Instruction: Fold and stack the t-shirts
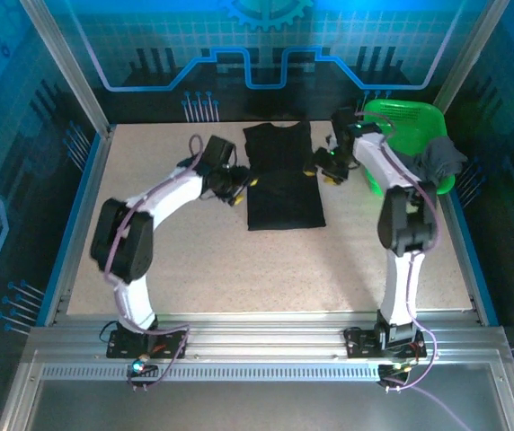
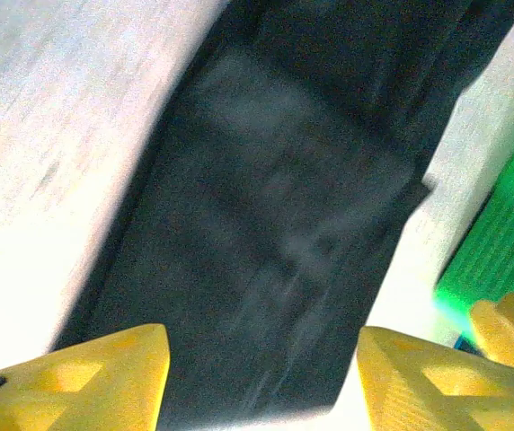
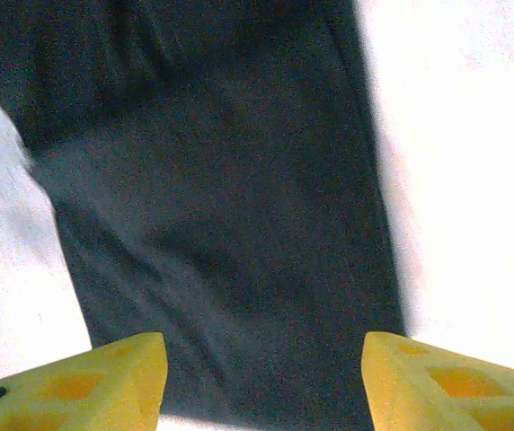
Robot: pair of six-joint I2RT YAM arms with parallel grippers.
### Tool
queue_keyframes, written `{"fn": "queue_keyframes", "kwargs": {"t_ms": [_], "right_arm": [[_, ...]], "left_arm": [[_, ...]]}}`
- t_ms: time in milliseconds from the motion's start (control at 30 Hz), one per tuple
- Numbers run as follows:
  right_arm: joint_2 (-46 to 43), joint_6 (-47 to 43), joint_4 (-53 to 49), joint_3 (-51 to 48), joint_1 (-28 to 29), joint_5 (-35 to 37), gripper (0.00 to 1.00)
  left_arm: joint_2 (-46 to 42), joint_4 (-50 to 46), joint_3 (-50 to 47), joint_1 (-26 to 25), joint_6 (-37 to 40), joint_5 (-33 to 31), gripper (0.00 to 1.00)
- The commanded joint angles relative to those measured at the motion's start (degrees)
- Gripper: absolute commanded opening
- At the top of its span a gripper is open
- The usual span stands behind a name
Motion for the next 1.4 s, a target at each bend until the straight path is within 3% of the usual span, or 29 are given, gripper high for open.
{"fn": "queue_keyframes", "kwargs": {"t_ms": [0,67,167,333,533,700,867,1033,1367], "right_arm": [[-11.8,2.6,7.0,-18.3,-0.8,-1.5,0.56],[-15.4,5.1,12.7,-28.0,-1.1,-5.5,0.57],[-16.9,7.6,16.8,-34.2,-1.2,-8.6,0.58],[-13.2,9.7,17.4,-36.1,-1.6,-8.6,0.58],[-8.3,11.8,19.6,-34.7,-2.0,-9.2,0.55],[-4.1,12.0,17.6,-29.7,-2.0,-8.4,0.38],[-1.7,12.8,18.4,-27.3,-1.9,-8.5,0.15],[-3.6,11.6,15.1,-25.6,-0.2,-6.0,0.0],[-22.4,14.0,12.5,-45.2,7.2,-3.3,0.0]], "left_arm": [[-5.8,8.5,-15.2,-3.7,-13.0,2.0,0.57],[-6.6,13.0,-19.9,-5.1,-17.6,1.7,0.57],[-5.4,18.8,-22.3,-5.7,-21.8,1.2,0.59],[-0.4,23.1,-20.8,-5.8,-24.9,0.8,0.58],[4.7,26.8,-19.2,-6.1,-25.8,0.6,0.49],[7.3,27.0,-15.9,-5.7,-24.4,0.1,0.34],[7.8,26.2,-14.2,-4.8,-22.6,-0.6,0.01],[3.7,21.2,-15.2,-4.1,-19.8,-0.6,0.0],[-11.9,9.5,-29.6,-5.6,-12.0,8.0,0.0]]}}
